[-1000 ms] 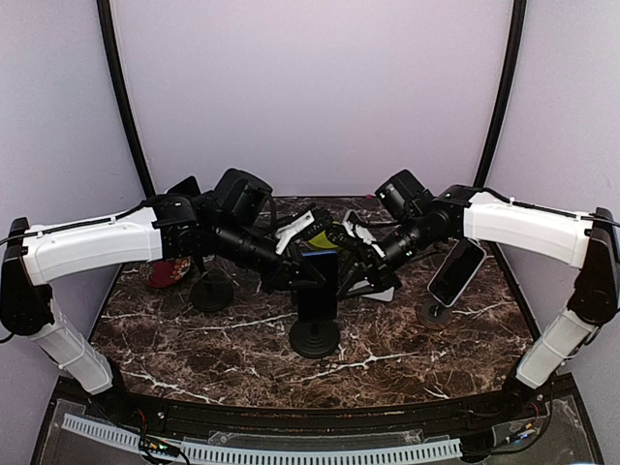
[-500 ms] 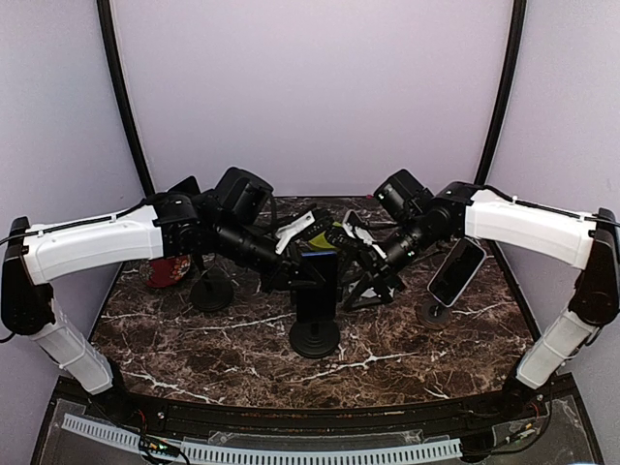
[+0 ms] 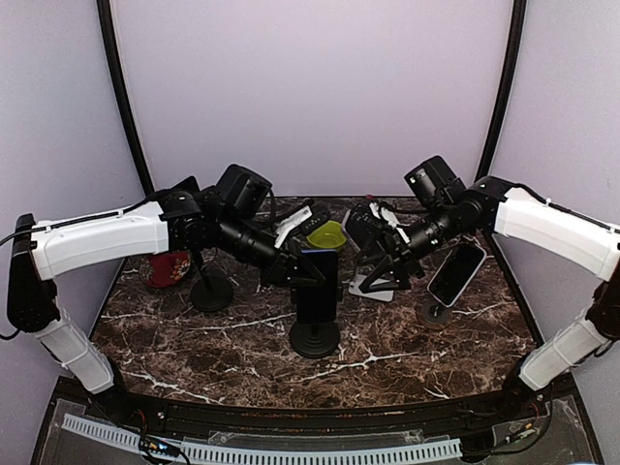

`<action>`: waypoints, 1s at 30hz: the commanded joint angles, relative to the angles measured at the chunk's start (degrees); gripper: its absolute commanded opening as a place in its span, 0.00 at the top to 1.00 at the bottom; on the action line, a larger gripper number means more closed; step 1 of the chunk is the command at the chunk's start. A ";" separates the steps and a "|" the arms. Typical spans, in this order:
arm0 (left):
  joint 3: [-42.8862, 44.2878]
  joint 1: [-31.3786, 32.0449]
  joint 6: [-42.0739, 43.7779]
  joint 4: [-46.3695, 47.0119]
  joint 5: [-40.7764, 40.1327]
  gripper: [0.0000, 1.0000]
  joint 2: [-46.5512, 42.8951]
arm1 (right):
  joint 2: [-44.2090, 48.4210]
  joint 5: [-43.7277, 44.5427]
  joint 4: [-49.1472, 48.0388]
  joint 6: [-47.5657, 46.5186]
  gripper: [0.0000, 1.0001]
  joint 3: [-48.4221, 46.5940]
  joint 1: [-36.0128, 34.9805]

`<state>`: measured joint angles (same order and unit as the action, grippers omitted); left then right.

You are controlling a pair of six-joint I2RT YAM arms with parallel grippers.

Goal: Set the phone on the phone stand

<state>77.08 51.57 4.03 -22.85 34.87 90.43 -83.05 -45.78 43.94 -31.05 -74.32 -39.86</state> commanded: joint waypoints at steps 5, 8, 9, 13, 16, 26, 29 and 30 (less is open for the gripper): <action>-0.55 0.52 -3.22 -8.23 -2.49 0.85 -0.61 | 3.01 6.80 -1.59 0.24 0.27 0.13 0.08; 2.67 1.25 -3.40 -10.03 -4.92 0.68 -2.57 | 3.37 9.48 0.46 -1.24 0.27 -1.96 0.59; 4.04 1.62 -3.31 -11.13 -5.96 0.48 -2.93 | 3.46 10.22 1.11 -1.77 0.26 -2.82 0.84; 8.41 2.56 -2.27 -14.62 -9.82 0.10 -4.27 | 3.55 13.29 3.11 -2.94 0.25 -6.15 2.09; 12.50 2.73 -0.98 -17.91 -12.57 0.01 -4.74 | 3.83 14.23 4.26 -3.27 0.24 -8.46 3.06; 25.12 2.92 3.57 -19.73 -43.35 0.01 -7.20 | 8.03 32.24 -8.17 11.08 0.00 -15.61 12.39; 20.18 2.92 2.71 -11.33 -57.13 0.01 -10.70 | 10.32 45.98 -16.23 18.85 0.00 -13.06 12.70; 17.83 2.92 2.02 -7.70 -61.23 0.01 -12.03 | 11.14 50.43 -18.78 20.64 0.00 -11.67 12.74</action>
<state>100.22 54.28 6.07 -40.10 -4.89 83.37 -75.16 -13.30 38.06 -21.54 -87.61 -27.22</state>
